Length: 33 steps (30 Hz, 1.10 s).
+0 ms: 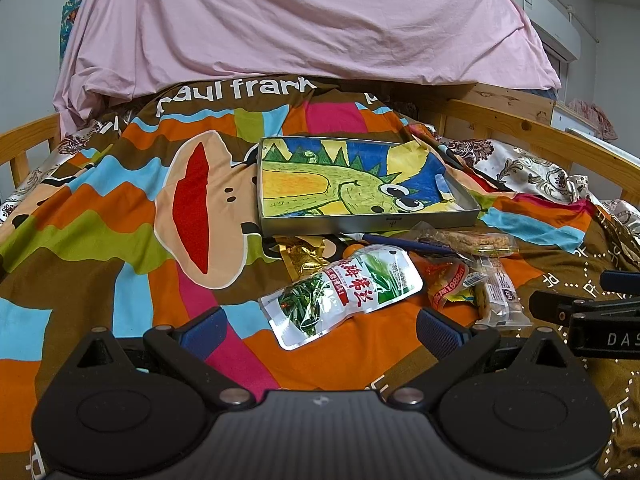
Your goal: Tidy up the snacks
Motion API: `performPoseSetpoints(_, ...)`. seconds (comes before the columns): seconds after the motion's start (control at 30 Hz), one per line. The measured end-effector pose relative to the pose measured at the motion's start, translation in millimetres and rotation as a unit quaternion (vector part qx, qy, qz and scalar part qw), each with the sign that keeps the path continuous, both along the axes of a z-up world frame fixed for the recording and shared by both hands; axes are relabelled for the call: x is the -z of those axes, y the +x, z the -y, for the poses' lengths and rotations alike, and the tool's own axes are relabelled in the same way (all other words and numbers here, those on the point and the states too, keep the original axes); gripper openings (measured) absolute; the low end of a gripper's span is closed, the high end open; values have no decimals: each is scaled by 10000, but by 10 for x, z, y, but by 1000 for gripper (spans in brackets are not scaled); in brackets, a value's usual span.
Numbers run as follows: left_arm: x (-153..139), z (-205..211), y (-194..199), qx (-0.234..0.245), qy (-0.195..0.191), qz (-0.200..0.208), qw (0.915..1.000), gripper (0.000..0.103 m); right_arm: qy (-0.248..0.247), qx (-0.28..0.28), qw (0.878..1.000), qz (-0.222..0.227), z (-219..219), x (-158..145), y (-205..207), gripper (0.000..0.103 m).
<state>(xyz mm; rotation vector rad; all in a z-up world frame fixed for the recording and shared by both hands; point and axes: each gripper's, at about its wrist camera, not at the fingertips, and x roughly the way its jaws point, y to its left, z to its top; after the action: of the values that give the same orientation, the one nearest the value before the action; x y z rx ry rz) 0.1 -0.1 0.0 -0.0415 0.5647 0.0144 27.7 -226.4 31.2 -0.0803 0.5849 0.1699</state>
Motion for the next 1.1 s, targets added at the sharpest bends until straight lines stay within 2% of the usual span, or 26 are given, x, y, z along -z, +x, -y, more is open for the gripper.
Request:
performPoseSetpoints(0.67,-2,-6,-9,-21,-8,-2,10000,103,-22,61,10000,16,-2,5,11,103)
performPoseSetpoints(1.1,43,-41,62,142,-288,-220,9992,103,0,48,10000,43,8,-5,72,102)
